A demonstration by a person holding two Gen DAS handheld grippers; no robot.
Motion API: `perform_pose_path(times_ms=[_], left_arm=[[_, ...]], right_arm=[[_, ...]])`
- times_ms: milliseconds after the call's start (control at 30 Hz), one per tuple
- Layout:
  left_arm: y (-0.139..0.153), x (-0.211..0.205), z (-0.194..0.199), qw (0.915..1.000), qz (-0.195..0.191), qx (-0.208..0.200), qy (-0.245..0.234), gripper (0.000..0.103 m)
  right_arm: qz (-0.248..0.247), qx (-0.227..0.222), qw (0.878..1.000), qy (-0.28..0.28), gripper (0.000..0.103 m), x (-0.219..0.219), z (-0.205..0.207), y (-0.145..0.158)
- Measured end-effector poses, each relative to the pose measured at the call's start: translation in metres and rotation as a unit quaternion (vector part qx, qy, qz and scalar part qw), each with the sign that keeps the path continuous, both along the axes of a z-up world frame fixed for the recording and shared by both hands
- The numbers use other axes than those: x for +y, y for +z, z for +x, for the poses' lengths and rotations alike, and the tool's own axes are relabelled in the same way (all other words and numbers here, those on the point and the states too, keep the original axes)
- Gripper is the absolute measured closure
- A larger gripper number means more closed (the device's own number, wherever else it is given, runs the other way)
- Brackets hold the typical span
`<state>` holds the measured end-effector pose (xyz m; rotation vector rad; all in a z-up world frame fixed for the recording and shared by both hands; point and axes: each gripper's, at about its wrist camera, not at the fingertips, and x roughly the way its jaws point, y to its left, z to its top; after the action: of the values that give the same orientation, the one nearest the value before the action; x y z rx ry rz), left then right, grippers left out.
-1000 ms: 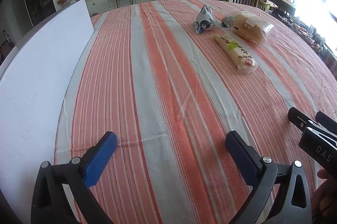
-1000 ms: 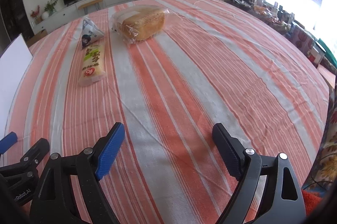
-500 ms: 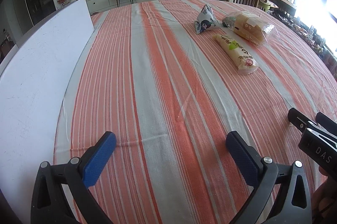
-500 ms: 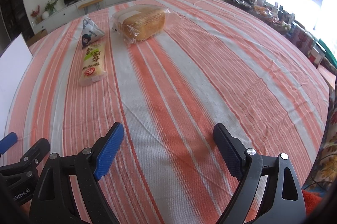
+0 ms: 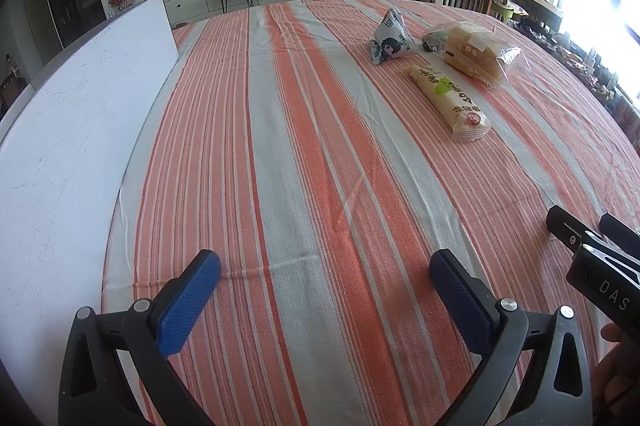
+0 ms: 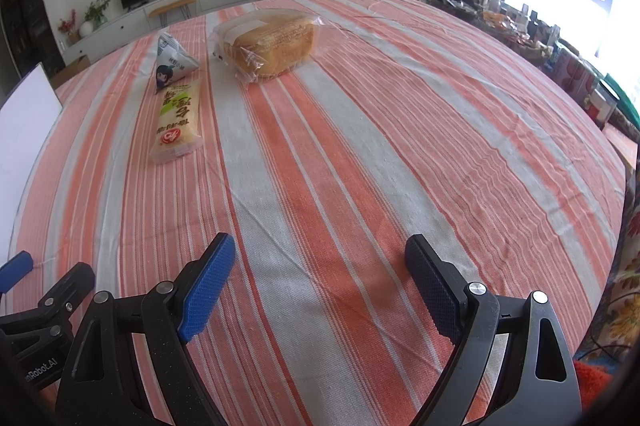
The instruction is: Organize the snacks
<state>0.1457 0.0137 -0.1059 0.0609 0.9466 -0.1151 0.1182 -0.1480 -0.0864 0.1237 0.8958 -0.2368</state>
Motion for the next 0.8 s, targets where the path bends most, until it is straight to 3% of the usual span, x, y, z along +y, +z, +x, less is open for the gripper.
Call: perform_pose_path(times_ms=[133, 600, 800], left_arm=[[0.0, 0.004, -0.001, 0.9997, 0.002, 0.0, -0.023, 0.0], [0.0, 0.017, -0.01, 0.9999, 0.0, 0.001, -0.014, 0.0], [0.0, 0.018, -0.01, 0.9999, 0.0, 0.001, -0.014, 0.0]], right_arm=[[0.0, 0.0, 1.0, 0.0, 0.013, 0.0, 0.0, 0.0], [0.011, -0.005, 1.0, 0.003, 0.013, -0.001, -0.002, 0.001], [0.044, -0.01, 0.999, 0.01, 0.014, -0.006, -0.002, 0.004]])
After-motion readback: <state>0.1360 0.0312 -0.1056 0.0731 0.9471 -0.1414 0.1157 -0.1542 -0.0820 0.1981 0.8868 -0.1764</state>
